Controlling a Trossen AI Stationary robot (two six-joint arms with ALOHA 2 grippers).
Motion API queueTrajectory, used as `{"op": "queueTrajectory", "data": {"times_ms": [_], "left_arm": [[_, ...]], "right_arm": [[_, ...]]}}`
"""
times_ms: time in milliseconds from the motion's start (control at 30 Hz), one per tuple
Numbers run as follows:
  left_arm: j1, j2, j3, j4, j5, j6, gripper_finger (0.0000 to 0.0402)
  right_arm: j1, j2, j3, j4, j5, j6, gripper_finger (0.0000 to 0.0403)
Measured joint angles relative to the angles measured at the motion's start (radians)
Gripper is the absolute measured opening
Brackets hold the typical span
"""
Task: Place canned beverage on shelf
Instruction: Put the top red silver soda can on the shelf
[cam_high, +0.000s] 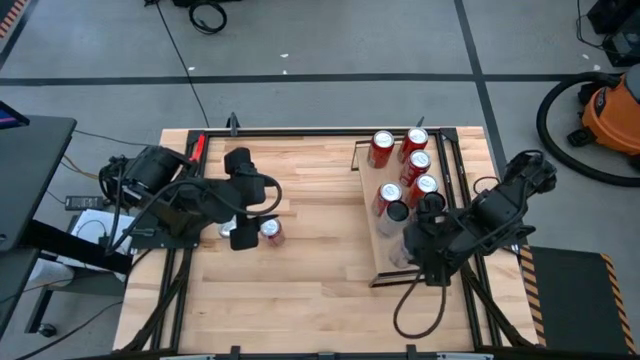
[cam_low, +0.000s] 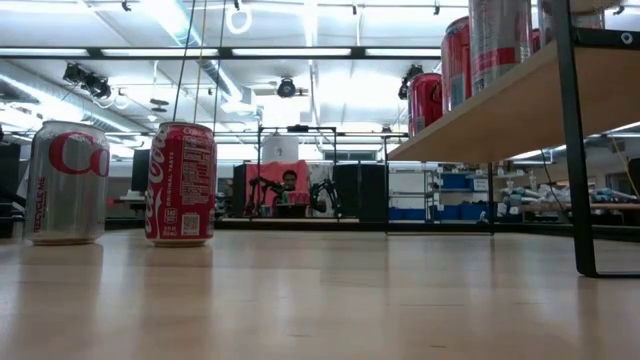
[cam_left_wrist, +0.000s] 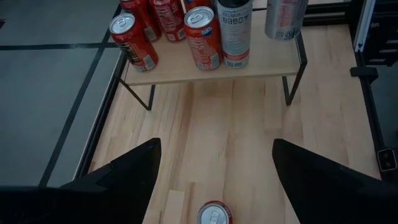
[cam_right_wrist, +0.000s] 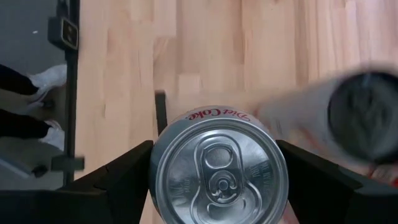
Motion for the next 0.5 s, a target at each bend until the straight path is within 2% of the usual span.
{"op": "queueTrajectory", "data": {"times_ms": [233,500], "left_arm": [[0.028,0.000,0.000,-0.001,0.000,-0.004,0.0318],[0.071,0.000,0.000,0.000,0.000,-0.009,0.0318]], "right_arm": [[0.033,-0.132,-0.174,0.000,-0.054,0.112,0.0316],[0.039,-0.234,-0.311,0.000,-0.070,0.206,0.0316]]}}
